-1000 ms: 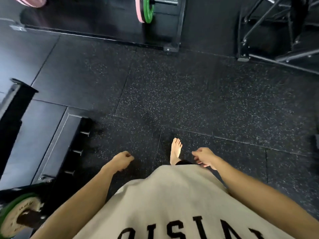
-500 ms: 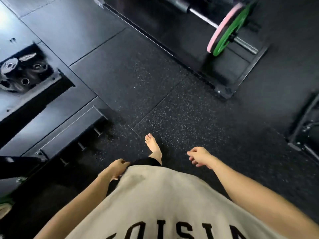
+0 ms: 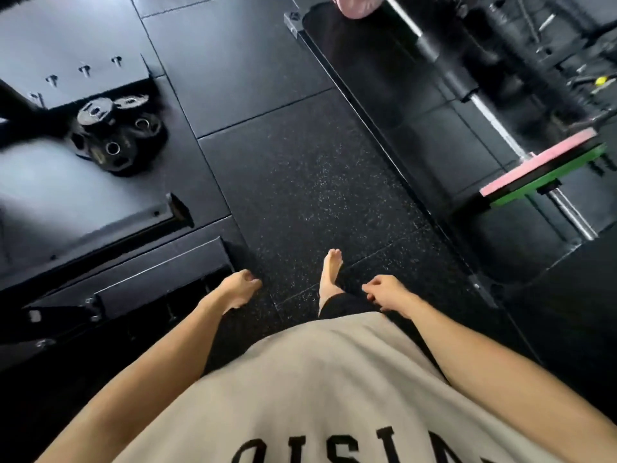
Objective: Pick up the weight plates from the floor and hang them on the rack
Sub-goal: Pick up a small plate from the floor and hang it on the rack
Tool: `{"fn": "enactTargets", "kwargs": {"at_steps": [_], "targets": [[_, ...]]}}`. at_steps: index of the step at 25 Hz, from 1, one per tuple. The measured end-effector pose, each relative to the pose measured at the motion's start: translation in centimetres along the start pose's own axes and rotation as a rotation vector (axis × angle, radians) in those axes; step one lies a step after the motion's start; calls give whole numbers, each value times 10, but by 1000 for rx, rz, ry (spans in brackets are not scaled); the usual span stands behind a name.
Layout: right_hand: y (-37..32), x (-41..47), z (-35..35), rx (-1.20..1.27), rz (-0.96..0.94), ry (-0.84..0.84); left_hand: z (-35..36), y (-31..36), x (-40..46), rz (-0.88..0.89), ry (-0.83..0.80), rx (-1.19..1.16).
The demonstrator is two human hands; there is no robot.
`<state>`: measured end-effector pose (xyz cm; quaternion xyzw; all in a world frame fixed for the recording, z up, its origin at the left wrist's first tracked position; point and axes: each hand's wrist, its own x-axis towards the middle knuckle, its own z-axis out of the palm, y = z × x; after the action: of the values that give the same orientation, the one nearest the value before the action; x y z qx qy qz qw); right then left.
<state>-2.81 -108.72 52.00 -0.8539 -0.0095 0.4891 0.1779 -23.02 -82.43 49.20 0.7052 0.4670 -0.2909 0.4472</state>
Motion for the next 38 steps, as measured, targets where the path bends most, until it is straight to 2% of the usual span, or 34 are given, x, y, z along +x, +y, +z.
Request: {"fn": "enactTargets", "kwargs": {"at_steps": [8, 13, 19, 23, 26, 31, 38], "targets": [[-242, 152, -85, -285, -146, -137, -117, 79, 83, -185, 64, -151], [-413, 205, -104, -423, -294, -248, -200, 108, 124, -253, 266, -385], [-574, 253, -70, -658, -403, -373, -288, 106, 197, -336, 246, -534], [-691, 285, -41, -753, -449, -330, -383, 80, 236, -387, 249, -571], [-773, 298, -19, -726, -494, -310, -458, 55, 254, -405, 263, -620], [-892, 317, 36, -781, -506, -377, -569, 25, 290, -450, 329, -775], [-1051, 379, 121, -885, -443, -475, -681, -12, 355, -591, 271, -890]]}}
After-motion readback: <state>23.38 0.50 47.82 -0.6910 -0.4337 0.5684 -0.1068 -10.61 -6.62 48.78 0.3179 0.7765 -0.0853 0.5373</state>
